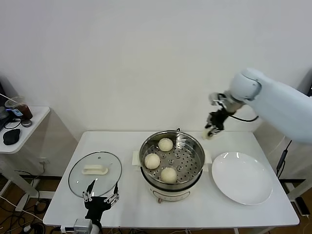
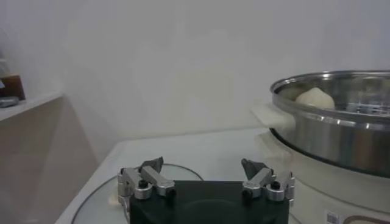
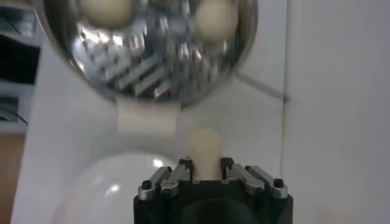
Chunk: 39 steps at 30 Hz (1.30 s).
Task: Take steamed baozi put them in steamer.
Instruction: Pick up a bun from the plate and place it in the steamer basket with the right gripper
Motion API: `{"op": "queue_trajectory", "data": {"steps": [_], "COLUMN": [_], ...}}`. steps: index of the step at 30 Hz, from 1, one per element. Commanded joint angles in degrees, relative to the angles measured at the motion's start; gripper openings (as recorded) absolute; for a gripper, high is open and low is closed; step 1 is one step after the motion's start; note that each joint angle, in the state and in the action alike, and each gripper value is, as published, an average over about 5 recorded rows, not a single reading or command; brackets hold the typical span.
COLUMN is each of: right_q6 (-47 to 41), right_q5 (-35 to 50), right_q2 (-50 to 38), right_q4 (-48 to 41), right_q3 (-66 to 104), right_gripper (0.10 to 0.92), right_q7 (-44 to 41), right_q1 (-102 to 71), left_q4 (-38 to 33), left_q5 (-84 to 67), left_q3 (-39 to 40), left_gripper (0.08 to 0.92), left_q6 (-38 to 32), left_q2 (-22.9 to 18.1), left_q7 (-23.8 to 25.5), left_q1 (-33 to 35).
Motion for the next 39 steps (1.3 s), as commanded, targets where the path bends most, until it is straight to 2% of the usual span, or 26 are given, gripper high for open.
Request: {"op": "queue_trajectory", "data": {"steps": [1, 9, 18, 27, 30, 39], "right_q6": [-6.5, -6.1, -6.9, -7.0, -7.0, -6.1], "right_q5": [6.6, 0.2, -2.4, -4.0, -3.8, -2.4], "right_q2": [7.2, 10.8, 11.7, 10.5, 9.5, 4.9], "right_q4": [3.6, 0.6, 0.0, -0.1, 0.3, 2.5], "right_q3": [-9.5, -10.0, -10.0, -9.5, -9.1, -5.3], "right_gripper": [0.323, 0.323, 0.330, 0.391, 0.444, 0.695], "right_q7": [0.9, 4.0, 6.2, 6.3, 6.6, 5.9], "right_q1": [4.8, -1.3, -5.2, -6.1, -6.0, -4.6], "left_q4": [0.2, 0.6, 1.0, 0.9, 0.9, 0.0], "left_q5": [0.1, -0.2, -0.4, -0.5, -0.5, -0.8], "left_q3": [0.0, -0.3, -0.2, -0.4, -0.6, -0.7], "left_gripper": [0.823, 0.823, 0.823, 0.823, 0.823, 0.823], "left_q6": [0.0, 0.0, 0.0, 0.0, 0.0, 0.0], "left_q2": [0.0, -0.2, -0.3, -0.3, -0.3, -0.6], "left_q7": [0.0, 0.0, 0.0, 0.0, 0.0, 0.2], "left_q1": [-0.1, -0.7, -1.0, -1.1, -1.4, -1.1]}}
